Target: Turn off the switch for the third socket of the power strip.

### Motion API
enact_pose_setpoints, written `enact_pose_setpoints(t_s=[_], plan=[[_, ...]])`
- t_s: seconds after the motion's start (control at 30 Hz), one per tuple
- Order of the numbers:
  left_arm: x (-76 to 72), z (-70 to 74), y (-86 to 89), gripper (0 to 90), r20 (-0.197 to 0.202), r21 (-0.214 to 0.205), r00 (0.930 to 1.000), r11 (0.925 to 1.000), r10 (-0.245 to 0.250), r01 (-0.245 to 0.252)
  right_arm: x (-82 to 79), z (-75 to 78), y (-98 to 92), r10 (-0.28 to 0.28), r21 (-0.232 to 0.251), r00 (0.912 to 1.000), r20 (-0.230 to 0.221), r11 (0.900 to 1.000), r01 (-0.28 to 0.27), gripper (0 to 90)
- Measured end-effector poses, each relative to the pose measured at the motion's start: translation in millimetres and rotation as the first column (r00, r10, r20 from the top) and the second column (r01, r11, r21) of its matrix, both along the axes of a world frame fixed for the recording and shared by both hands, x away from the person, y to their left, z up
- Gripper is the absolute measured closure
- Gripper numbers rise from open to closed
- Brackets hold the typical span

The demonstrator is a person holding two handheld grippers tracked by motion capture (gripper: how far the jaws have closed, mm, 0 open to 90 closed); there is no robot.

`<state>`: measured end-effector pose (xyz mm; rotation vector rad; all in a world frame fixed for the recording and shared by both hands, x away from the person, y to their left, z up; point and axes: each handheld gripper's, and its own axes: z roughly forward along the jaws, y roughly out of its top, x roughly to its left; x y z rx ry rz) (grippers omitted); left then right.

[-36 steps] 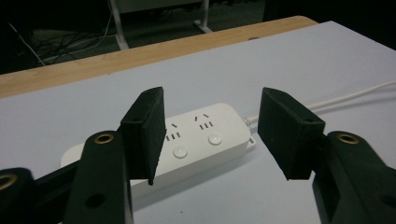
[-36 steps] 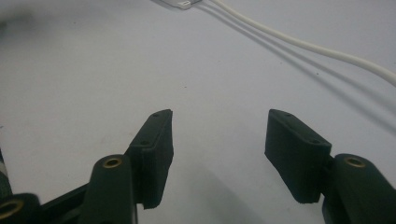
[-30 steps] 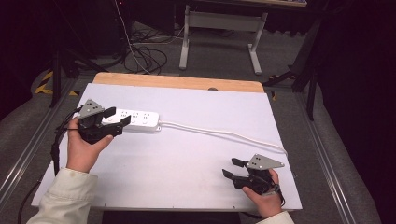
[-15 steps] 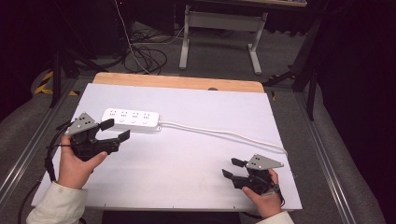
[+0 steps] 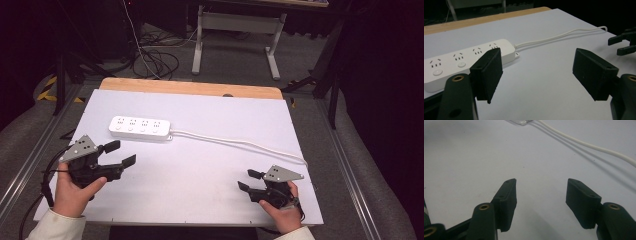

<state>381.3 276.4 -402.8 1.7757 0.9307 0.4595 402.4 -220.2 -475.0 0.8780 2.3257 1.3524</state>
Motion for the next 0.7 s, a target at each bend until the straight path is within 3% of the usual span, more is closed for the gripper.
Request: enact_pose_setpoints(t_s=[0.27, 0.53, 0.7], plan=[[-12.1, -14.4, 6.9, 21.1, 0.017, -0.016, 0.9979, 0.9979, -0.063, 0.063, 0.1, -0.2, 0.2, 0.000, -0.001, 1.0000, -0.001, 1.0000, 0.000, 41.8], [-18.9, -36.1, 9.6, 21.6, 0.008, -0.001, 0.9946, 0.9946, -0.104, 0.104, 0.3, -0.7, 0.8, 0.003, -0.003, 1.0000, -0.001, 1.0000, -0.003, 41.7], [-20.7, -48.2, 9.6, 22.4, 0.027, 0.022, 0.9910, 0.9912, -0.131, 0.131, 0.4, -0.8, 0.7, 0.005, -0.004, 1.0000, -0.001, 1.0000, -0.005, 41.7]])
